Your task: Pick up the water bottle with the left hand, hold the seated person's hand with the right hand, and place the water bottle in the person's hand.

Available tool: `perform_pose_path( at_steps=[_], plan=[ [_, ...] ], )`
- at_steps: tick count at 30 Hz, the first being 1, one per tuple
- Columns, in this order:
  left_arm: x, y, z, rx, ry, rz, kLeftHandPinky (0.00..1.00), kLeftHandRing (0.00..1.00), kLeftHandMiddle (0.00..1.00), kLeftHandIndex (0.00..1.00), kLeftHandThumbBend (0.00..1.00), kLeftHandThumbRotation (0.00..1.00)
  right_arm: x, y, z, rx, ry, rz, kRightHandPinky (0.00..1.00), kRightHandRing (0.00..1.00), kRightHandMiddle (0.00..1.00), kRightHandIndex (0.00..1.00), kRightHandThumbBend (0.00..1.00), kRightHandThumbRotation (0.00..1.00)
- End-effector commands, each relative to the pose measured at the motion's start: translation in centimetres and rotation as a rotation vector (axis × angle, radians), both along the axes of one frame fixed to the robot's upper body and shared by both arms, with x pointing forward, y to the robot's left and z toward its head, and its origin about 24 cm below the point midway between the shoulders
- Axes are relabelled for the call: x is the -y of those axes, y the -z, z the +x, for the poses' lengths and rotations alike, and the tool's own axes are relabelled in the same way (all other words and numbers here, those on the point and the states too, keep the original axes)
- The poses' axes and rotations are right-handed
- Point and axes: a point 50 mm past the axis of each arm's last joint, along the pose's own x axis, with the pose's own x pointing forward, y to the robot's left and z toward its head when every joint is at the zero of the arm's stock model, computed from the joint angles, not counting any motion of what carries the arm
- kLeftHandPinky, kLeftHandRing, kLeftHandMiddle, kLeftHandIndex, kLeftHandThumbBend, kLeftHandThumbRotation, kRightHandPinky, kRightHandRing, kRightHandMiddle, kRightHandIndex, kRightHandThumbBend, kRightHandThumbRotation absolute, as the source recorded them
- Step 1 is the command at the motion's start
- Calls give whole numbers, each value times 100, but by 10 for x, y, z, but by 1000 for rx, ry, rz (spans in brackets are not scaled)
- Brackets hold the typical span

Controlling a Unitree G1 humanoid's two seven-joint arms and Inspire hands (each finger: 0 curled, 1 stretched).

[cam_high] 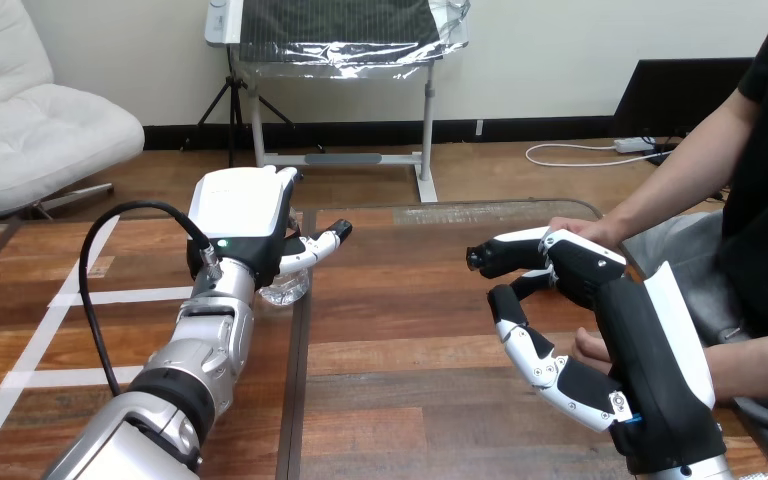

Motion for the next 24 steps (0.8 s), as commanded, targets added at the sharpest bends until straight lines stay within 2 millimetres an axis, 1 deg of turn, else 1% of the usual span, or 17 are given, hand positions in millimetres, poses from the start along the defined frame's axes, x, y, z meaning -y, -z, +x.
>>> perform_pose_path(
  at_steps=[1,15,24],
  plan=[
    [-7,-9,6,-15,-13,20,92,91,91,90,63,100,-2,-10,7,57,-10,14,52,65,67,60,26,0],
    [-7,-9,9,-137,-27,16,93,91,91,90,65,100,-2,-10,6,52,-5,5,52,64,66,61,26,0],
    [-5,-5,8,-177,-19,13,90,87,86,85,66,100,-2,-10,5,44,-3,11,52,64,66,61,26,0]
  ],
)
